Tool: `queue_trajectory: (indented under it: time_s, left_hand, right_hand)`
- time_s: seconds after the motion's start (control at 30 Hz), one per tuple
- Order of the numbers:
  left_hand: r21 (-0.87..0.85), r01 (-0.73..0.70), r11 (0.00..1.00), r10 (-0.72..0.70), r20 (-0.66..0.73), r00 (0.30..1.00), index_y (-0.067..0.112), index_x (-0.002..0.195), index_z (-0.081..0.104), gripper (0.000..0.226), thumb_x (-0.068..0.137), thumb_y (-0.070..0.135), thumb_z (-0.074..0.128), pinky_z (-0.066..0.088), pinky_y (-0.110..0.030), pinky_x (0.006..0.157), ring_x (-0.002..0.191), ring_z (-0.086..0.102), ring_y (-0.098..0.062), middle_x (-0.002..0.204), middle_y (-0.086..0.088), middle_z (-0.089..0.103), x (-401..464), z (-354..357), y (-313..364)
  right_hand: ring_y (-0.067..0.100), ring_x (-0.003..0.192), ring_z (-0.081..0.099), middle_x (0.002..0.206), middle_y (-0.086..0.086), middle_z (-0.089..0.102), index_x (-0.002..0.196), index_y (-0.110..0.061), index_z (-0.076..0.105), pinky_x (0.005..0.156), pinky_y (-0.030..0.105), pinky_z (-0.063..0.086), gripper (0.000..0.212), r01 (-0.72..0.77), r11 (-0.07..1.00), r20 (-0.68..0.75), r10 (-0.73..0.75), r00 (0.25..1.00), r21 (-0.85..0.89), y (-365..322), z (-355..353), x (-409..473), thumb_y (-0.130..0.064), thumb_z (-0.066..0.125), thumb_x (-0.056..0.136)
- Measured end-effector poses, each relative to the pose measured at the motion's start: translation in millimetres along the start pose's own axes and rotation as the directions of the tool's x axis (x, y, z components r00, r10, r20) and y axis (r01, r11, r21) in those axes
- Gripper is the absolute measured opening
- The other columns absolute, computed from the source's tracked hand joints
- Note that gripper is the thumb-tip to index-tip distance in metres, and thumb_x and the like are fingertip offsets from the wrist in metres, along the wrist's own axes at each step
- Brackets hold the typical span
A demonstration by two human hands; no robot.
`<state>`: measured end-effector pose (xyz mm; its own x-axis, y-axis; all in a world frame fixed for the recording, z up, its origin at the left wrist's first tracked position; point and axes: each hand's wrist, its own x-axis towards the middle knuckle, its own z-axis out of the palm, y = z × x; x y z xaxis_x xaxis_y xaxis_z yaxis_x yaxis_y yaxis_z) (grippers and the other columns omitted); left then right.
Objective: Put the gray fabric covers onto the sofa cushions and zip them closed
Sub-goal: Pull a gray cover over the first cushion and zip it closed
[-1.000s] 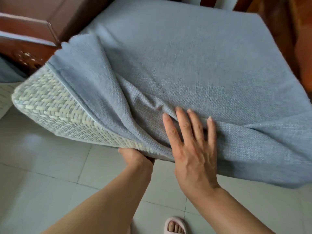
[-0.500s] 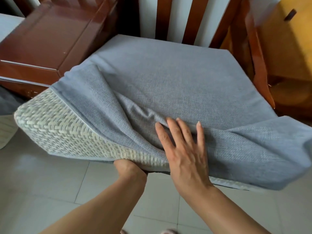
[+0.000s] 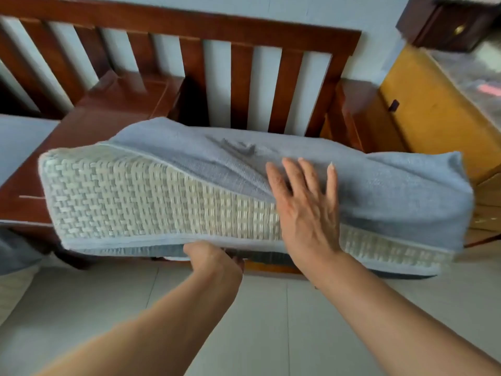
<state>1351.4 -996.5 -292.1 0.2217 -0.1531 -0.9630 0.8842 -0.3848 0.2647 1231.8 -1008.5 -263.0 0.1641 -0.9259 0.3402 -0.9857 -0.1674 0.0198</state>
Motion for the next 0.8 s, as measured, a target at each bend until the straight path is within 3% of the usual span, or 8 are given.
queue_trajectory:
  time_s: [0.1, 0.2, 0.3, 0.4, 0.53, 0.63, 0.8]
  left_hand:
    - [0.051, -0.078, 0.996, 0.075, 0.060, 0.995, 0.015, 0.132, 0.050, 0.054, 0.093, 0.051, 0.040, 0.053, -0.040, 0.087, 0.101, 0.061, -0.029, 0.119, -0.008, 0.060, -25.7, 32.9, 19.2]
    - [0.061, -0.098, 0.993, 0.093, 0.087, 0.992, 0.013, 0.131, 0.051, 0.061, 0.091, 0.057, 0.040, 0.054, -0.037, 0.081, 0.098, 0.062, -0.029, 0.119, -0.008, 0.061, -48.7, 62.2, 31.9]
    - [0.047, -0.140, 0.989, 0.135, 0.097, 0.986, 0.011, 0.131, 0.052, 0.071, 0.088, 0.065, 0.037, 0.054, -0.038, 0.084, 0.097, 0.062, -0.028, 0.113, -0.010, 0.063, -61.7, 98.0, 45.6]
    - [0.036, -0.149, 0.988, 0.143, 0.138, 0.980, 0.007, 0.134, 0.047, 0.076, 0.088, 0.067, 0.036, 0.052, -0.042, 0.091, 0.101, 0.063, -0.031, 0.116, -0.014, 0.063, -70.2, 134.1, 61.2]
    - [0.039, -0.143, 0.989, 0.130, 0.237, 0.963, 0.005, 0.134, 0.047, 0.069, 0.092, 0.059, 0.038, 0.053, -0.040, 0.087, 0.101, 0.064, -0.033, 0.117, -0.019, 0.062, -78.5, 176.2, 81.8]
    - [0.058, -0.204, 0.977, 0.177, 0.307, 0.935, 0.002, 0.128, 0.050, 0.069, 0.093, 0.059, 0.038, 0.053, -0.038, 0.079, 0.090, 0.066, -0.031, 0.106, -0.019, 0.065, -82.2, 206.5, 96.7]
    - [0.174, -0.365, 0.915, 0.270, 0.408, 0.872, 0.006, 0.099, 0.054, 0.058, 0.094, 0.060, 0.031, 0.048, -0.040, 0.084, 0.074, 0.066, -0.025, 0.080, -0.013, 0.066, -91.2, 252.0, 119.2]
  right_hand:
    - [0.040, 0.136, 0.032, 0.147, 0.020, 0.037, 0.146, -0.015, 0.032, 0.111, 0.059, 0.011, 0.071, -0.045, 0.999, -0.048, 0.044, 0.998, -0.024, 12.9, -6.4, 28.9, -0.010, 0.046, 0.076]
    - [0.038, 0.141, 0.019, 0.154, 0.018, 0.022, 0.150, -0.018, 0.018, 0.114, 0.056, 0.004, 0.089, 0.004, 0.999, -0.061, -0.006, 0.998, -0.040, 28.6, -1.5, 59.5, -0.029, 0.067, 0.077]
    - [0.037, 0.143, 0.011, 0.156, 0.018, 0.015, 0.151, -0.019, 0.011, 0.113, 0.054, -0.002, 0.082, 0.028, 0.999, -0.098, -0.030, 0.995, -0.021, 42.7, 6.5, 102.0, -0.048, 0.048, 0.084]
    - [0.036, 0.144, 0.009, 0.156, 0.017, 0.015, 0.152, -0.018, 0.011, 0.113, 0.054, -0.004, 0.076, 0.016, 1.000, -0.117, -0.017, 0.993, -0.007, 53.0, 14.8, 150.1, -0.055, 0.028, 0.087]
    - [0.036, 0.143, 0.011, 0.155, 0.017, 0.018, 0.151, -0.017, 0.012, 0.113, 0.056, 0.000, 0.074, 0.015, 1.000, -0.130, -0.016, 0.991, -0.011, 65.4, 33.5, 204.0, -0.057, 0.025, 0.090]
    - [0.037, 0.141, 0.018, 0.153, 0.018, 0.025, 0.150, -0.016, 0.018, 0.112, 0.056, 0.003, 0.074, 0.012, 1.000, -0.186, -0.017, 0.982, -0.028, 74.6, 35.5, 246.9, -0.059, 0.026, 0.090]
    - [0.037, 0.137, 0.028, 0.148, 0.017, 0.034, 0.148, -0.016, 0.025, 0.111, 0.054, 0.008, 0.075, -0.014, 0.999, -0.191, 0.006, 0.982, -0.042, 90.7, 15.4, 313.8, -0.059, 0.030, 0.087]
